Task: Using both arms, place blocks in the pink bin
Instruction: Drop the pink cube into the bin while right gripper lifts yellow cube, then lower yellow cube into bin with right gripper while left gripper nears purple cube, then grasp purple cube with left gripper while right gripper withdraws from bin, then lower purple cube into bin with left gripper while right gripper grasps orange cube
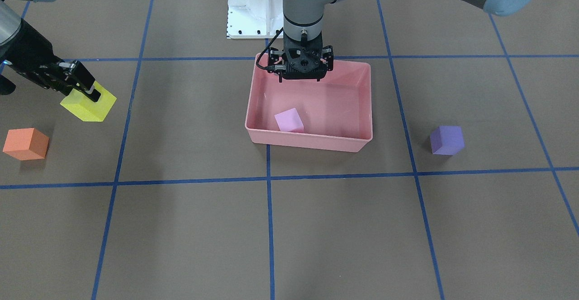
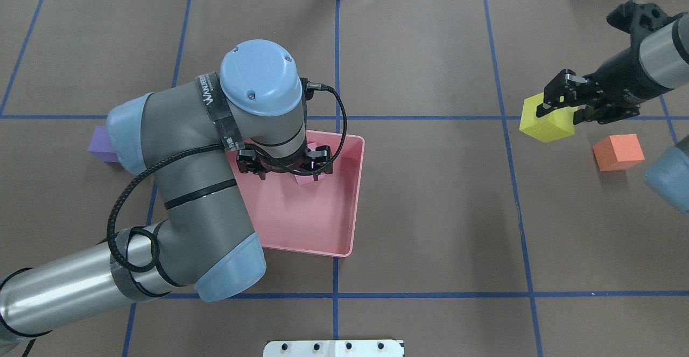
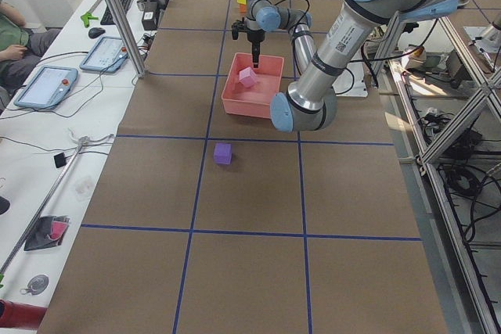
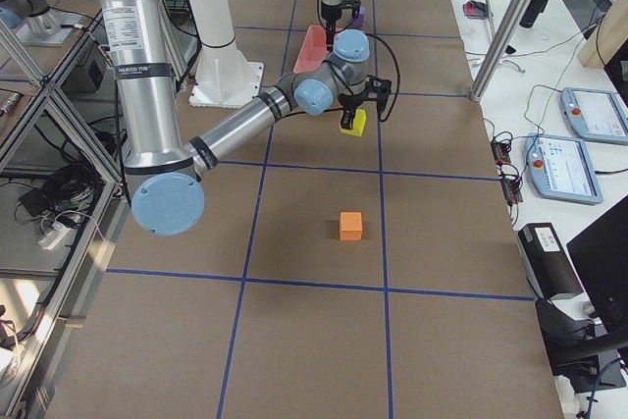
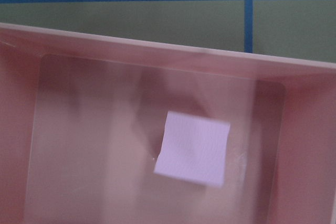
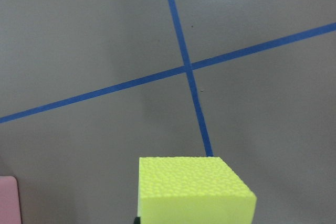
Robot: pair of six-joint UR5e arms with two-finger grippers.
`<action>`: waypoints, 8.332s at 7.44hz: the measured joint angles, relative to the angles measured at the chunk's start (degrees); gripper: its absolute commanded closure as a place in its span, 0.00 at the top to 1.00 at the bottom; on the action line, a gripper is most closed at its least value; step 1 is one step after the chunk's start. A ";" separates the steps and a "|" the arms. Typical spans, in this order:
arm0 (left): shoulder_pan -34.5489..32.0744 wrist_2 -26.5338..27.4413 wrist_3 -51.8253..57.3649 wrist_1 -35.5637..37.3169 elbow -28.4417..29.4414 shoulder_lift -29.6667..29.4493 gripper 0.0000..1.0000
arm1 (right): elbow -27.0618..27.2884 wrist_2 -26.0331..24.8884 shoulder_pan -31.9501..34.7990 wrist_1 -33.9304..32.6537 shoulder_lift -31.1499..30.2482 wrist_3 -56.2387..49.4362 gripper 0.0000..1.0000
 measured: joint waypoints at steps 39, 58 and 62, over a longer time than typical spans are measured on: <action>-22.07 -9.31 22.17 -33.29 9.56 34.05 0.99 | -29.22 -27.15 -36.82 -9.75 45.14 30.94 1.00; -24.31 -13.68 16.45 10.90 -9.14 9.45 0.00 | -12.39 -16.79 0.63 -17.59 8.32 -40.39 0.99; -11.56 -7.21 3.69 10.84 -10.01 5.96 0.00 | -15.83 -11.81 4.58 -3.95 -2.67 -45.16 0.99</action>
